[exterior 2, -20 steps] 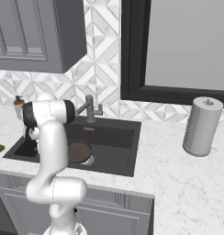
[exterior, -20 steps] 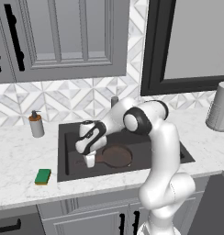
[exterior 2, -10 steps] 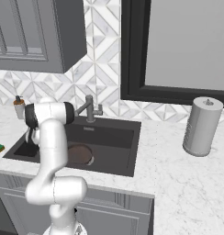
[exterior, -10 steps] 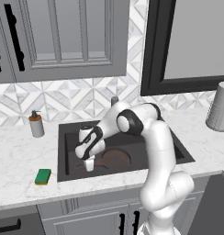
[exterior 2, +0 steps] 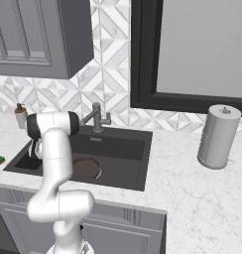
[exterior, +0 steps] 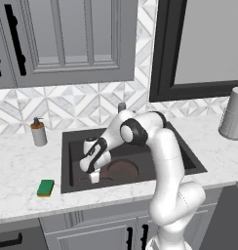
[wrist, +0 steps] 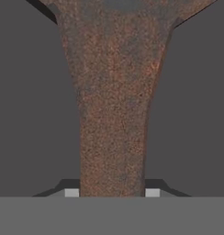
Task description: Pick the pan and sponge and place them into the sink. Then turn on the water.
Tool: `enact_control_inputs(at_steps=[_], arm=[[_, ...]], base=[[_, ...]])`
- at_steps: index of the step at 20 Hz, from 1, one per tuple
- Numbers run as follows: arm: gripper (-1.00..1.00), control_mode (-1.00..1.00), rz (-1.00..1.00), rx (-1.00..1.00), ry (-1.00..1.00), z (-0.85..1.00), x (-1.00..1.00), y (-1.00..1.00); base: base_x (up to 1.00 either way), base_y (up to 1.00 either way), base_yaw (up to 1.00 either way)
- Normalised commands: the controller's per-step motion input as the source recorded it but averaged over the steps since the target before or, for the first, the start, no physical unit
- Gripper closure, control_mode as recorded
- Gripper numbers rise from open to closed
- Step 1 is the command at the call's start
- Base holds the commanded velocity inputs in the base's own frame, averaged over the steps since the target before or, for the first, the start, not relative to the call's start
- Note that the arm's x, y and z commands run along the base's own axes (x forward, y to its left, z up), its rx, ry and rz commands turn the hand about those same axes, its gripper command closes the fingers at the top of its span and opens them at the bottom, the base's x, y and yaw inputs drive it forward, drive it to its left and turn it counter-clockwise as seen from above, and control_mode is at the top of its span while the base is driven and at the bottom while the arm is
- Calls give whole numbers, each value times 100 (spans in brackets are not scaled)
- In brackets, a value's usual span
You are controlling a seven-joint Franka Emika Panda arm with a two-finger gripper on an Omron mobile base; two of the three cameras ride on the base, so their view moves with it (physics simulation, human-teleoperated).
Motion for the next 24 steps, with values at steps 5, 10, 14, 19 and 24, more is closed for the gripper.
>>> enact_control_inputs(at_steps=[5, 10, 14, 19, 24], arm=[[-100, -100, 0, 0, 0, 0, 0, 0], [-100, -100, 0, 0, -1, 47, 0, 0], [-100, -100, 0, 0, 0, 100, -1, 0], [-100, -100, 6, 0, -4, 100, -24, 0], [-100, -100, 18, 0, -12, 81, -23, 0]], base=[[0, 0, 0], [0, 0, 0], [0, 0, 0], [0, 0, 0], [0, 0, 0]])
